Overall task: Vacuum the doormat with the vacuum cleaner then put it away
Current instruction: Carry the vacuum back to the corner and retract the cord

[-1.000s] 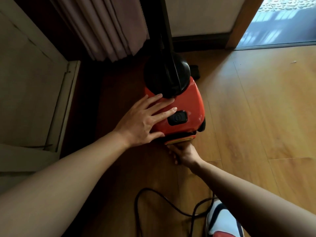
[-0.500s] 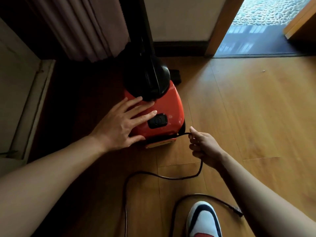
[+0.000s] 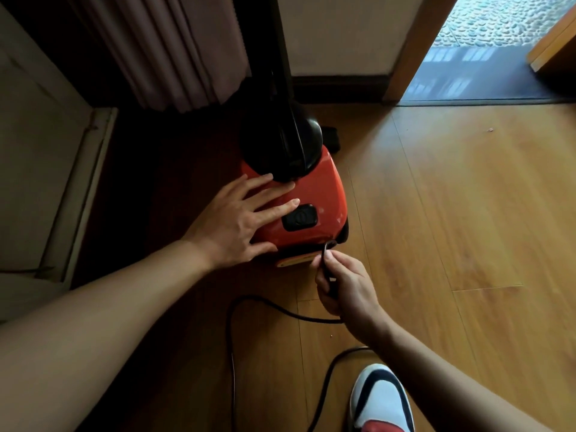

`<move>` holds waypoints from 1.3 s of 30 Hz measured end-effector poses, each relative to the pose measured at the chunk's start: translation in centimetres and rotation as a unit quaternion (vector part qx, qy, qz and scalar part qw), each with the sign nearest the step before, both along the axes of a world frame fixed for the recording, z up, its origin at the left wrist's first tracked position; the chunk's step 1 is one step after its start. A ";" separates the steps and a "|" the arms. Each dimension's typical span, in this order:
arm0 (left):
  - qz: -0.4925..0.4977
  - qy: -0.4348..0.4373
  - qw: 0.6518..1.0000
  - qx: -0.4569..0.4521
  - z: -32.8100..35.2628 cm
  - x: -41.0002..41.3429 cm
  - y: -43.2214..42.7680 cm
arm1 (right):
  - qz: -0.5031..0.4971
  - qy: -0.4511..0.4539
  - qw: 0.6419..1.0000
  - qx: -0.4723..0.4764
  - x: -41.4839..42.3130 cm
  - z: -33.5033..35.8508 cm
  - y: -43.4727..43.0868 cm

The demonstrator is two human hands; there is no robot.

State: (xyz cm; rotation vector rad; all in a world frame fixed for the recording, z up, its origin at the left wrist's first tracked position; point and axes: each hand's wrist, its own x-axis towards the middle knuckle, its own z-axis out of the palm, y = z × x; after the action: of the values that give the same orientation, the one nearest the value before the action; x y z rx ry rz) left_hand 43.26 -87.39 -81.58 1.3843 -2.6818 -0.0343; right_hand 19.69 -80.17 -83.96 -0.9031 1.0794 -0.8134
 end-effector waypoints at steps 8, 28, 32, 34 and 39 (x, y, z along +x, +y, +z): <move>0.003 0.013 1.000 -0.006 0.0 -0.1 0.0 | 0.017 0.073 0.996 0.042 3.3 -0.2 0.9; 0.002 0.023 1.000 0.001 -0.1 0.0 0.1 | 0.120 0.166 0.977 0.058 5.8 -7.6 -1.3; -0.004 0.025 1.000 0.005 -0.2 0.1 0.1 | 0.112 0.164 0.978 0.069 4.7 -8.3 -1.7; -0.007 0.023 1.000 -0.001 -0.2 0.1 0.0 | 0.104 0.163 0.979 0.071 3.7 -8.2 -2.2; -0.011 0.024 1.000 -0.003 -0.1 0.3 -0.1 | 0.121 0.233 0.964 0.045 0.5 -8.0 -3.7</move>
State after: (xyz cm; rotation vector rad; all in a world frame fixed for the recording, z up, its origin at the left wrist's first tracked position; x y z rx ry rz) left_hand 43.56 -87.49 -81.72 1.3354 -2.6555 -0.0608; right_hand 20.22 -83.86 -92.00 -1.1551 1.3678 -0.3485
